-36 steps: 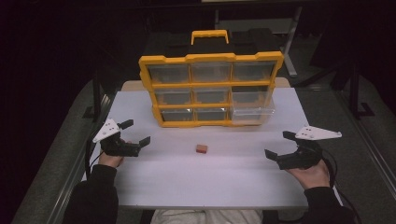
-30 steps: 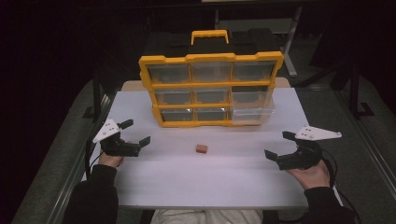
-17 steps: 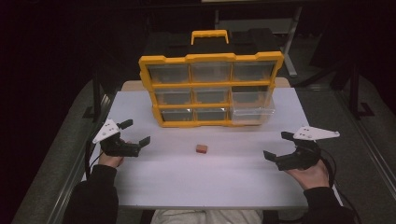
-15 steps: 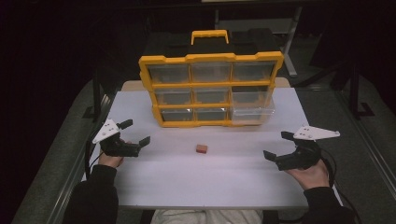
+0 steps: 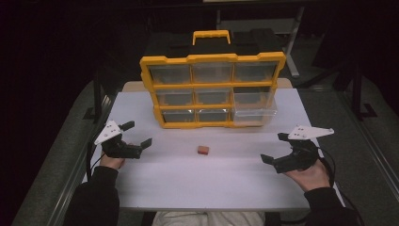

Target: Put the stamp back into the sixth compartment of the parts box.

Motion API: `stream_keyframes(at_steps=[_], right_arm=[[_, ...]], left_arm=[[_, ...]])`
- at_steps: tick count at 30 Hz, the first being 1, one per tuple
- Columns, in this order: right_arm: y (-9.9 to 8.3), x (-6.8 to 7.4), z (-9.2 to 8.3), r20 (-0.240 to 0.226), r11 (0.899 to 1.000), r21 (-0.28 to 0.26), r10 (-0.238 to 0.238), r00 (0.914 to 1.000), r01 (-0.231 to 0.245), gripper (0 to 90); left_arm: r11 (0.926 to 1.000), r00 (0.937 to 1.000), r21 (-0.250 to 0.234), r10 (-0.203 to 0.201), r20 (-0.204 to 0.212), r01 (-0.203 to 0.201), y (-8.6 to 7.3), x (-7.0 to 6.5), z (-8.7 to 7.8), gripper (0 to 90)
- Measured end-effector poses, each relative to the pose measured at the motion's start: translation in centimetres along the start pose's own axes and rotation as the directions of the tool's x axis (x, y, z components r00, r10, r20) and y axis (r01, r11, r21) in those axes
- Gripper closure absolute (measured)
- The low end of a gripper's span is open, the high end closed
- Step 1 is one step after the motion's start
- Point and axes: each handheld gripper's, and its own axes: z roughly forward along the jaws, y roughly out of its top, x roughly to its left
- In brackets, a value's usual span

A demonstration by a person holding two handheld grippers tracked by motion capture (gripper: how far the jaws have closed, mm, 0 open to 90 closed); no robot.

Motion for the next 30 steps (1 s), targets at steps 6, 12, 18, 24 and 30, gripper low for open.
stream_keyframes(at_steps=[6,12,18,24,30], right_arm=[[0.6,0.5,0.1,-0.013,1.0,0.009,-0.02,0.9997,0.02,0.0],[1.0,0.7,0.4,-0.023,0.999,0.021,-0.028,0.9994,0.028,0.0],[1.7,1.3,0.8,-0.034,0.998,0.036,-0.052,0.9981,0.053,0.0],[2.1,1.6,1.0,-0.046,0.997,0.045,-0.063,0.9969,0.065,0.0],[2.4,2.0,1.7,-0.067,0.994,0.073,-0.076,0.9949,0.081,0.0]], left_arm=[[1.0,1.0,-0.004,0.001,0.005,-0.001,0.0,0.0,0.0,0.0],[1.0,0.9999,-0.009,0.003,0.015,-0.003,0.0,-0.1,-0.1,0.0],[1.0,0.9999,-0.008,0.003,0.012,-0.003,0.0,-0.1,-0.1,0.0],[1.0,1.0,-0.01,0.002,0.01,-0.001,0.1,-0.1,-0.1,0.0],[1.0,0.9999,-0.01,0.002,0.01,-0.002,0.1,-0.1,-0.1,0.0]])
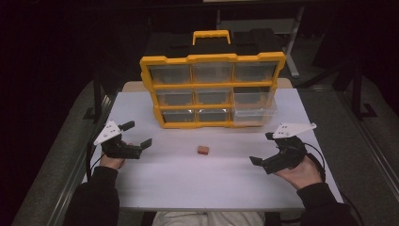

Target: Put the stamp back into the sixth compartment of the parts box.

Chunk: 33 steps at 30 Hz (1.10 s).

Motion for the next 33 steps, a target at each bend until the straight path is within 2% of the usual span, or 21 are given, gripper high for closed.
stream_keyframes(at_steps=[18,33], right_arm=[[1.2,1.8,2.7,-0.07,0.995,0.079,-0.058,0.9959,0.064,0.0],[2.1,2.8,4.7,-0.118,0.987,0.131,-0.077,0.99,0.093,0.0]], left_arm=[[1.0,1.0,0.0,0.002,-0.002,-0.002,0.0,0.0,0.0,0.0],[1.0,1.0,0.0,0.002,-0.001,-0.002,0.0,0.0,0.0,0.0]])
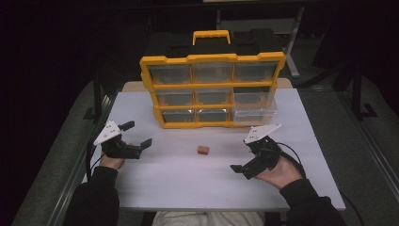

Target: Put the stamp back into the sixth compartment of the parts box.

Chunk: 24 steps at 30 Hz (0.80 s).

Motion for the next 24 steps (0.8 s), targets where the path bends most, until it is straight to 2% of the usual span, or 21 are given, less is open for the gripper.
stream_keyframes(at_steps=[24], right_arm=[[2.4,0.6,2.8,-0.061,0.995,0.081,-0.047,0.9971,0.051,0.0]], left_arm=[[1.0,1.0,0.001,0.002,0.003,-0.002,0.0,0.0,0.0,0.0]])
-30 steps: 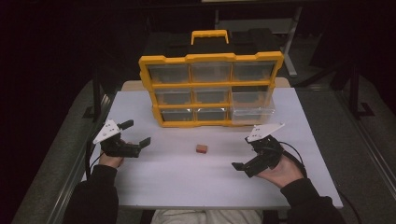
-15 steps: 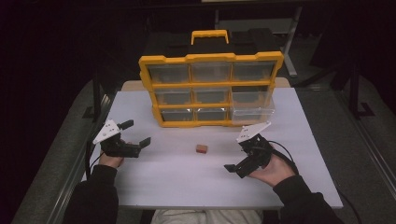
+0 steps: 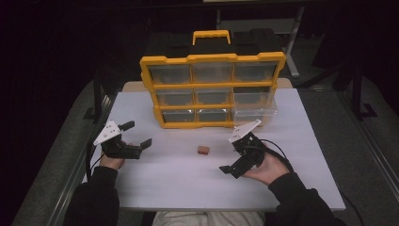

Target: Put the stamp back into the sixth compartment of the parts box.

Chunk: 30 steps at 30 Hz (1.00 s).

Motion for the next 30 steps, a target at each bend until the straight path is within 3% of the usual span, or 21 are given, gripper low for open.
stream_keyframes(at_steps=[30], right_arm=[[3.4,0.3,1.8,-0.05,0.997,0.043,-0.064,0.9967,0.066,0.0]], left_arm=[[1.0,1.0,-0.004,-0.002,0.005,0.002,0.0,0.0,0.0,0.0]])
